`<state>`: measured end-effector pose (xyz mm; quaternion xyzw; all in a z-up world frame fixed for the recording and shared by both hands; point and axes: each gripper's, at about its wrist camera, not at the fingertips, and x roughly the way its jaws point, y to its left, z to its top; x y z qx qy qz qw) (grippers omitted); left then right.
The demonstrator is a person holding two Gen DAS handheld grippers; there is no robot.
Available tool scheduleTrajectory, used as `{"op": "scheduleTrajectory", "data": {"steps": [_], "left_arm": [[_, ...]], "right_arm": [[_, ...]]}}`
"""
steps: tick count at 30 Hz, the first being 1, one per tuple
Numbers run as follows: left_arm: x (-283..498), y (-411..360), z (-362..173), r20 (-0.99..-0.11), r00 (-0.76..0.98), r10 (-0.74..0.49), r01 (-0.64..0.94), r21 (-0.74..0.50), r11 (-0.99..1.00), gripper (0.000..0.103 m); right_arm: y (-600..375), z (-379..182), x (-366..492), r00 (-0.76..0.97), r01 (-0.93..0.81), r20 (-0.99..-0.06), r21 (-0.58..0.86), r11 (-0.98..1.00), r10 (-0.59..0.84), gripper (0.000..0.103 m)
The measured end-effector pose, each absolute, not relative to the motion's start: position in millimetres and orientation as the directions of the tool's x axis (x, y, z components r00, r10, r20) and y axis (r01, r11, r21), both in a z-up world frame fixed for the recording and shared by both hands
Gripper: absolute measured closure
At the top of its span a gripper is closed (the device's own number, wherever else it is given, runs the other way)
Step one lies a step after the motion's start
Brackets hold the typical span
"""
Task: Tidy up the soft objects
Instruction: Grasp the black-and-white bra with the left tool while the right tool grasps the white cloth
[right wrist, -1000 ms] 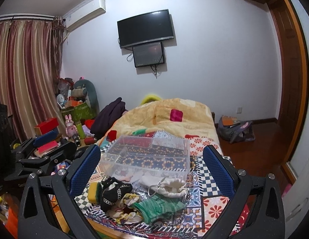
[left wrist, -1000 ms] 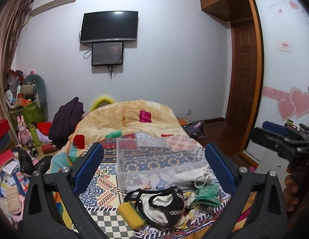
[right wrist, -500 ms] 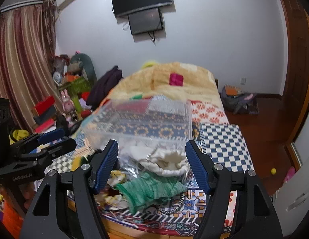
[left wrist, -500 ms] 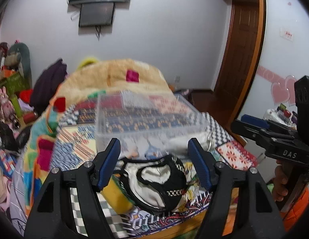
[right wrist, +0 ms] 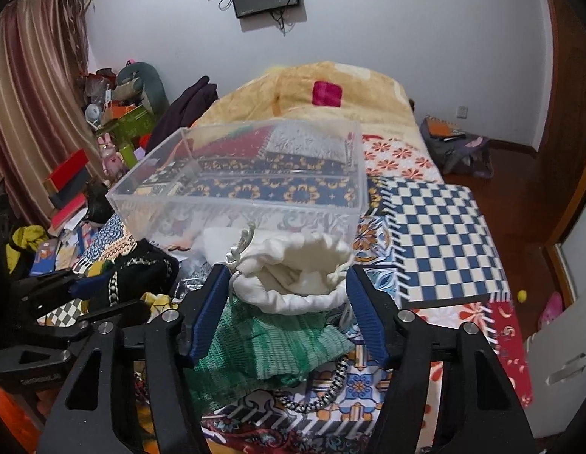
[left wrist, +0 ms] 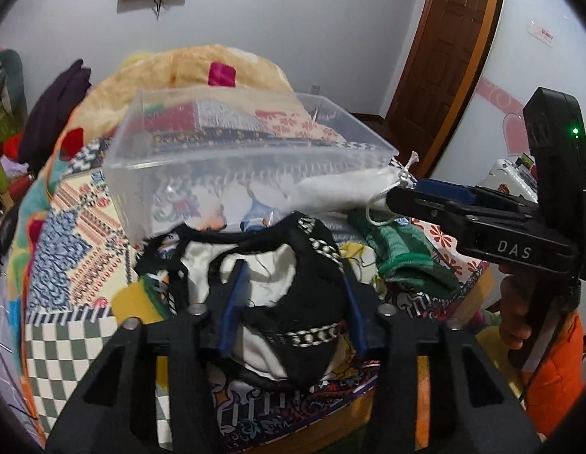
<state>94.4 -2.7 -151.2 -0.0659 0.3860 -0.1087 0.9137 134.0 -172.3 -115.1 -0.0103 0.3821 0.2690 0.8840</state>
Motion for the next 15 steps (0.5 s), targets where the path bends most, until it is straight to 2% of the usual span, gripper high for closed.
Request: {"op": "scheduleTrajectory", "data": {"steps": [4, 7, 10, 15], "left_arm": [[95, 0, -154, -0.678, 0.681, -0.277, 0.155, -0.236, 0.959, 0.074], [93, 1, -150, -0.665, 0.693, -0.280, 0.155, -0.241, 0.958, 0.080], [88, 4, -142, -0.648, 0.711, -0.275, 0.142, -0.250, 0.958, 0.083], [78, 14, -125, -0.614, 0.746, -0.259, 0.124, -0.254, 0.959, 0.084]], "right_arm": [[-166, -119, 134, 0.540, -0.506, -0.678, 0.212, 0.836, 0.499, 0.071], [-164, -118, 134, 0.537, -0.521, -0.665, 0.222, 0.824, 0.519, 0.085], [-164, -114, 132, 0.551, -0.524, -0.651, 0.217, 0.823, 0.522, 0.090], [-169, -104, 128, 0.572, -0.525, -0.617, 0.230, 0.819, 0.540, 0.092]]}}
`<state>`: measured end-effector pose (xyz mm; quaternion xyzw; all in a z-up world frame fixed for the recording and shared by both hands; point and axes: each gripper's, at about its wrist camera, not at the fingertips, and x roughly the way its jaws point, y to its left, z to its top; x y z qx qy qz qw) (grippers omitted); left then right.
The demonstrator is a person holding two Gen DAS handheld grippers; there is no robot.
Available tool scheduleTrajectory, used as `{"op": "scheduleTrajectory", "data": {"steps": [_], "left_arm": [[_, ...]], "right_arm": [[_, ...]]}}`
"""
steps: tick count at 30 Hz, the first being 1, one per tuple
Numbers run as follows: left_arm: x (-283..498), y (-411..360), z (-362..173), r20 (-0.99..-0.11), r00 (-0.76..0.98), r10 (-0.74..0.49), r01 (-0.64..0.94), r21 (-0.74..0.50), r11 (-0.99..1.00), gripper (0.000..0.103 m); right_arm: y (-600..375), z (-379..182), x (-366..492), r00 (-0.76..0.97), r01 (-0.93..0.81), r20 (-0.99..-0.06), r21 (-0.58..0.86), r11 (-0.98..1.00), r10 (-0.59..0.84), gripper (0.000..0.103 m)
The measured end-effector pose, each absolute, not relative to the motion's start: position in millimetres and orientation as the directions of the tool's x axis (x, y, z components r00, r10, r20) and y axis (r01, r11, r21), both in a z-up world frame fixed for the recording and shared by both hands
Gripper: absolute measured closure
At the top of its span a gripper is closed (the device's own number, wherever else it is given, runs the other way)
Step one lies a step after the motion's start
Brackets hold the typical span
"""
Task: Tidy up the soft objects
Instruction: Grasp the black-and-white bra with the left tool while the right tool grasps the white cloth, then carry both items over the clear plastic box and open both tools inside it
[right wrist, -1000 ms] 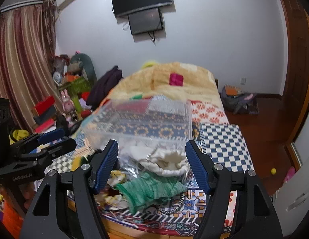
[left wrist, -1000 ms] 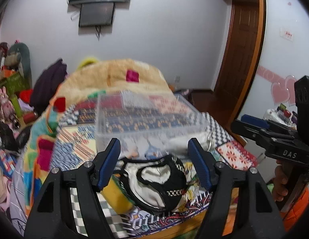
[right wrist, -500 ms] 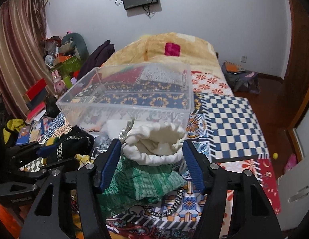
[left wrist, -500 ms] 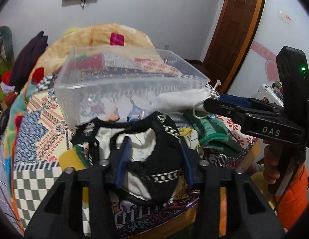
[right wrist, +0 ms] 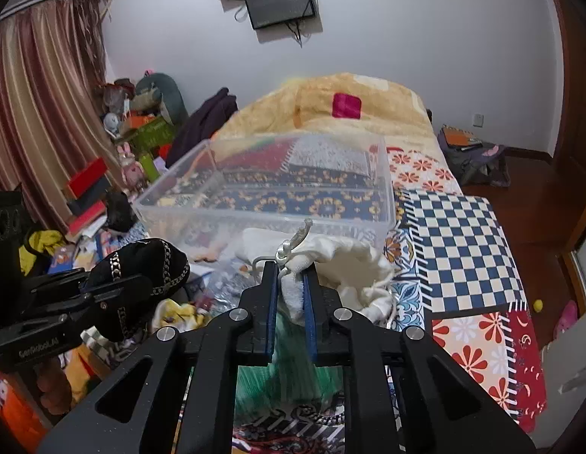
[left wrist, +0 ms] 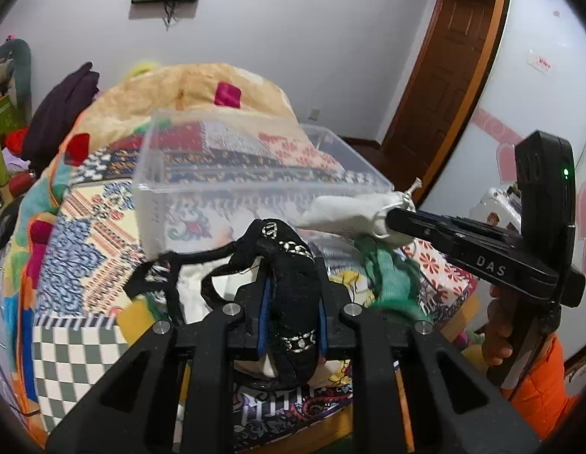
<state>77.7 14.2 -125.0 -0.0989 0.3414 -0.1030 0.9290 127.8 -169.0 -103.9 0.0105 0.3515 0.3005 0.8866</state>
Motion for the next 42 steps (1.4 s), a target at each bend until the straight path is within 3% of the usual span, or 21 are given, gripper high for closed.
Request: {"op": "scheduleTrajectory", "data": {"steps": [14, 27, 32, 42], "left_arm": [[60, 36, -58, -0.478, 0.860, -0.181, 0.081, -0.221, 0.972, 0.086], [103, 54, -16, -0.382, 0.908, -0.172, 0.084, -0.238, 0.968, 0.086], [131, 51, -23, -0.413, 0.902, -0.127, 0.055, -0.184, 0.982, 0.086], [201, 34, -87, -0.614, 0.782, -0.104, 0.020, -0.142, 0.990, 0.086]], "right_arm": [[-166, -57, 117, 0.643, -0.562, -0.505, 0.198, 0.803, 0.575, 0.093], [-150, -22, 137, 0.716, -0.567, -0.409, 0.132, 0.813, 0.566, 0.093], [-137, -30, 159, 0.717, -0.551, -0.438, 0.122, 0.826, 0.543, 0.093], [-110, -83, 203, 0.646, -0.523, -0.610, 0.083, 0.848, 0.459, 0.093]]}}
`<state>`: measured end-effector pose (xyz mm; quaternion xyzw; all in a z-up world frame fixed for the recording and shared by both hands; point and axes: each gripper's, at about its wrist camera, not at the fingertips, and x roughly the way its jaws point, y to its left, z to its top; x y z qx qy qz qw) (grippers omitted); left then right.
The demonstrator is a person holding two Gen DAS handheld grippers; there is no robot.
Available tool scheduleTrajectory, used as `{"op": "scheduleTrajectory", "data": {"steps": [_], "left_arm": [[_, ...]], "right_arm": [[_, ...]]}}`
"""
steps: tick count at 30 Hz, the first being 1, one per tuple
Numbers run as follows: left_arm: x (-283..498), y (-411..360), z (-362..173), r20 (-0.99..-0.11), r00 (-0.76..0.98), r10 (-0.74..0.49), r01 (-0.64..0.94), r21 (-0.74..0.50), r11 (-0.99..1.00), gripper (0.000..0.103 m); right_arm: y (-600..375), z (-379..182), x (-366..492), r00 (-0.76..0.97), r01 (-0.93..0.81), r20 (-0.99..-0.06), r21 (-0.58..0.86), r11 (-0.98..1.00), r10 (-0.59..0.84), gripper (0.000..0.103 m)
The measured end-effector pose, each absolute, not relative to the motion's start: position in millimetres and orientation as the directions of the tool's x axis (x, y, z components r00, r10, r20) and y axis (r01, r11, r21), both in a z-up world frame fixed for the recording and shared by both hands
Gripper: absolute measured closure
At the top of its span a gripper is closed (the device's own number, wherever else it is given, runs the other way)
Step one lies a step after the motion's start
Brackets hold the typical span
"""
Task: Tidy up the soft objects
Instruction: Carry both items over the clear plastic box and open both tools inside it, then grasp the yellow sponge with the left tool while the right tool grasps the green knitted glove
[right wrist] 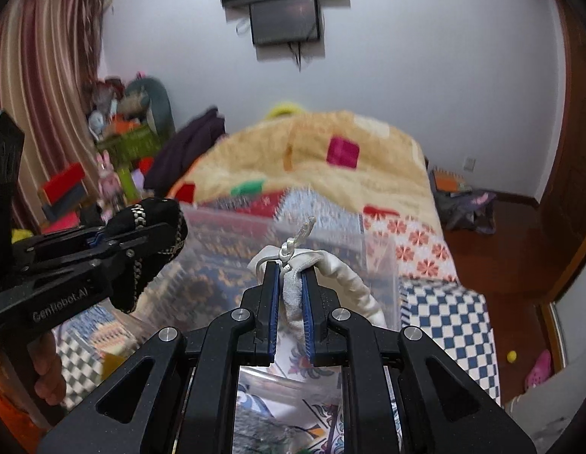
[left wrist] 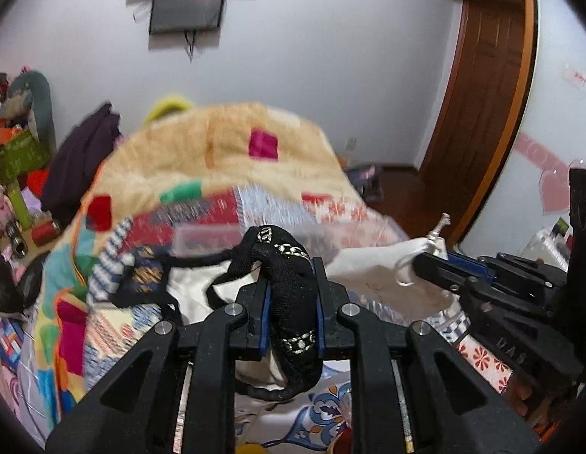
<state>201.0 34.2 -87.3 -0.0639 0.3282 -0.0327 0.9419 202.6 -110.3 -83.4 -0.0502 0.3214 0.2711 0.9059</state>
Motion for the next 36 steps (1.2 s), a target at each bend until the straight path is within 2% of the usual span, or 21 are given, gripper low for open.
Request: {"op": "scheduleTrajectory", "data": {"steps": [6, 11, 17, 19, 26, 28, 29, 31, 34, 36], "left_arm": [[216, 18, -114, -0.684, 0.723, -0.100, 0.036, -0.107, 0.994, 0.085], [224, 23, -126, -0.726, 0.670, -0.152, 0.041, -0.168, 0.985, 0.075], [211, 27, -124, -0.722, 0.668, -0.180, 0.057, -0.191, 0.980, 0.064], [203, 26, -120, -0.717, 0.672, -0.185, 0.069, -0.188, 0.980, 0.059], [159, 28, -90, -0.645, 0.744, -0.177, 0.085, -0.171, 0.982, 0.040], [147, 29, -82, -0.623, 0.767, -0.155, 0.069, -0.159, 0.985, 0.033], [140, 30, -79, -0.612, 0.778, -0.144, 0.063, -0.152, 0.986, 0.031], [126, 33, -72, -0.590, 0.797, -0.128, 0.048, -0.149, 0.988, 0.021], [106, 37, -65, -0.564, 0.820, -0.096, 0.017, -0.143, 0.990, 0.006], [95, 38, -64, -0.552, 0.831, -0.069, -0.004, -0.130, 0.992, 0.003]], "right_arm": [[-107, -103, 209, 0.575, -0.543, -0.681, 0.098, 0.834, 0.454, 0.093], [-110, -102, 205, 0.542, -0.561, -0.702, 0.108, 0.821, 0.463, 0.092], [-115, -99, 200, 0.525, -0.574, -0.710, 0.111, 0.811, 0.469, 0.083], [-118, -96, 196, 0.528, -0.576, -0.707, 0.107, 0.810, 0.470, 0.072], [-136, -70, 169, 0.589, -0.578, -0.644, 0.087, 0.811, 0.489, 0.048], [-142, -62, 162, 0.610, -0.574, -0.621, 0.083, 0.815, 0.492, 0.034], [-144, -57, 155, 0.625, -0.570, -0.607, 0.077, 0.818, 0.492, 0.030], [-148, -51, 145, 0.648, -0.564, -0.581, 0.069, 0.823, 0.493, 0.017], [-152, -47, 133, 0.660, -0.557, -0.566, 0.072, 0.827, 0.493, 0.008], [-156, -49, 126, 0.662, -0.548, -0.569, 0.078, 0.833, 0.488, 0.003]]}}
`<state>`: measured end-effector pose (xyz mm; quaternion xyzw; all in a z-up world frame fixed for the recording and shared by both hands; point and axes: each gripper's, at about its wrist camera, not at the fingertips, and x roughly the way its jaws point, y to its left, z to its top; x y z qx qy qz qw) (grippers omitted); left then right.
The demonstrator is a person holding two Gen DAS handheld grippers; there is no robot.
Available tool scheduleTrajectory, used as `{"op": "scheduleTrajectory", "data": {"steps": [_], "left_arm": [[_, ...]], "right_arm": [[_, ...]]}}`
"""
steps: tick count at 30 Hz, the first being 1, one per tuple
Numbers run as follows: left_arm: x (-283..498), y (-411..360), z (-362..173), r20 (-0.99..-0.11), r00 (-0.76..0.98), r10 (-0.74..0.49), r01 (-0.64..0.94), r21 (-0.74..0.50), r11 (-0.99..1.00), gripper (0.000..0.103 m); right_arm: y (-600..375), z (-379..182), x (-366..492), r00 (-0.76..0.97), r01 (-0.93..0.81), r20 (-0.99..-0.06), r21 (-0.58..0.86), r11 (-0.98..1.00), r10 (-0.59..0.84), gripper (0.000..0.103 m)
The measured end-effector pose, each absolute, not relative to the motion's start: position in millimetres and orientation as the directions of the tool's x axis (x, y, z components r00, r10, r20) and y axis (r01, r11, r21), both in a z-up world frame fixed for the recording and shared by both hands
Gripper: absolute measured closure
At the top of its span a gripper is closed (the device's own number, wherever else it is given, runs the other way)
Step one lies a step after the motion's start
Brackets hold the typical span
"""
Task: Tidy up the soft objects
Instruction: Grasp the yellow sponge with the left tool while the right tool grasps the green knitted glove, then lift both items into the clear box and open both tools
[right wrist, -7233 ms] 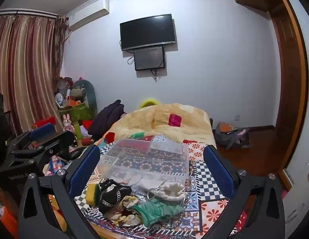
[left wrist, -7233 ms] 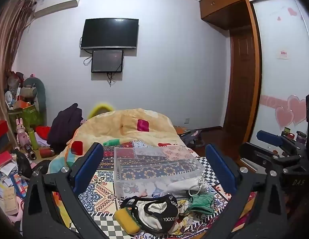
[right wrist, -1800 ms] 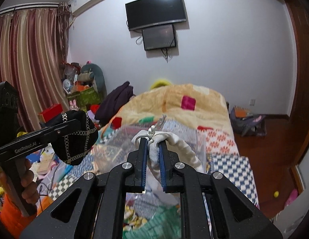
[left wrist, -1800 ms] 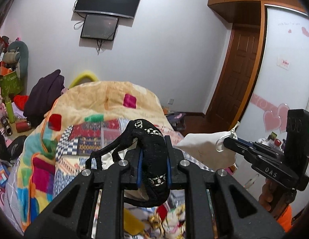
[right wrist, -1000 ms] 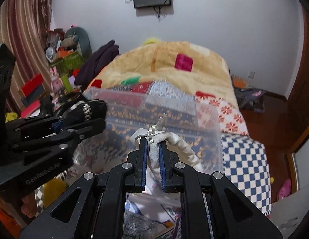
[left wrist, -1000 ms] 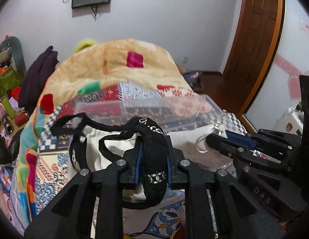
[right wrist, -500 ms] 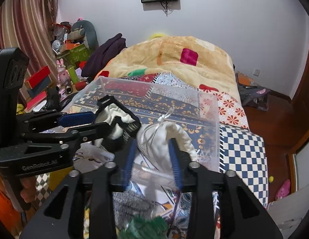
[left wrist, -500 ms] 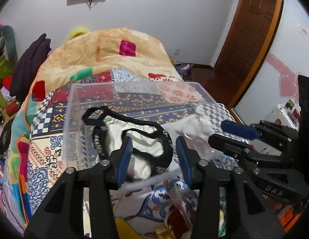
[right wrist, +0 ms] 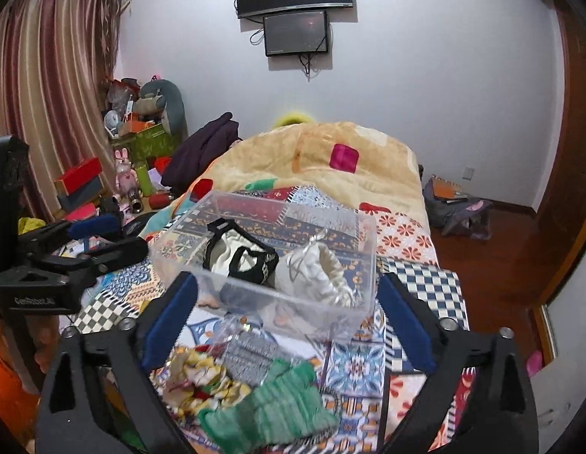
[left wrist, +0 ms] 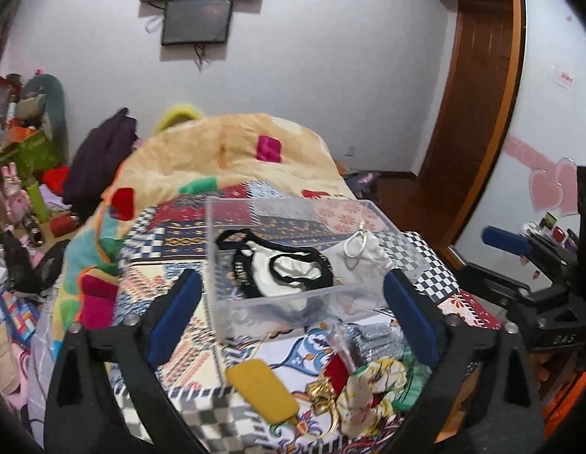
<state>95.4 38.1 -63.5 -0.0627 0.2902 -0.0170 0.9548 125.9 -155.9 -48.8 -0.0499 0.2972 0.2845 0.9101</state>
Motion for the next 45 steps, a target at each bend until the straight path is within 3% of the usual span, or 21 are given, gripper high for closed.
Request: {"op": "scheduleTrajectory", "data": {"steps": [5, 12, 18, 22, 29, 32, 33, 34, 45], "left_arm": [[77, 42, -70, -0.562, 0.826, -0.042, -0.040, -0.132, 0.990, 0.001], [78, 44, -111, -0.643, 0.766, -0.010, -0.089, -0.121, 0.989, 0.001], [82, 42, -138, -0.687, 0.727, -0.012, -0.099, -0.122, 0.988, 0.002], [84, 35, -149, -0.705, 0.709, -0.014, -0.075, -0.095, 0.993, 0.018], [87, 32, -159, -0.723, 0.690, -0.022, -0.053, -0.081, 0.995, 0.041], [89, 31, -163, -0.734, 0.678, -0.038, -0.043, -0.091, 0.995, 0.056], [90, 32, -164, -0.738, 0.673, -0.046, -0.040, -0.098, 0.994, 0.062], [90, 33, -165, -0.740, 0.671, -0.050, -0.041, -0.105, 0.994, 0.064], [76, 37, -140, -0.677, 0.733, -0.064, -0.041, -0.138, 0.990, 0.070]], "right_arm": [[-163, -70, 115, 0.640, -0.525, -0.616, 0.084, 0.847, 0.458, 0.003], [-172, -110, 122, 0.561, -0.490, -0.695, 0.158, 0.857, 0.449, 0.004], [-175, -130, 123, 0.517, -0.489, -0.727, 0.183, 0.853, 0.452, 0.022], [-174, -138, 119, 0.487, -0.496, -0.748, 0.187, 0.848, 0.450, 0.044], [-173, -137, 114, 0.484, -0.511, -0.745, 0.186, 0.839, 0.460, 0.065], [-173, -134, 114, 0.490, -0.513, -0.736, 0.188, 0.837, 0.466, 0.074], [-173, -133, 114, 0.492, -0.516, -0.733, 0.191, 0.835, 0.471, 0.087], [-174, -131, 113, 0.484, -0.521, -0.730, 0.203, 0.829, 0.483, 0.092], [-178, -112, 108, 0.514, -0.532, -0.679, 0.227, 0.816, 0.524, 0.096]]}}
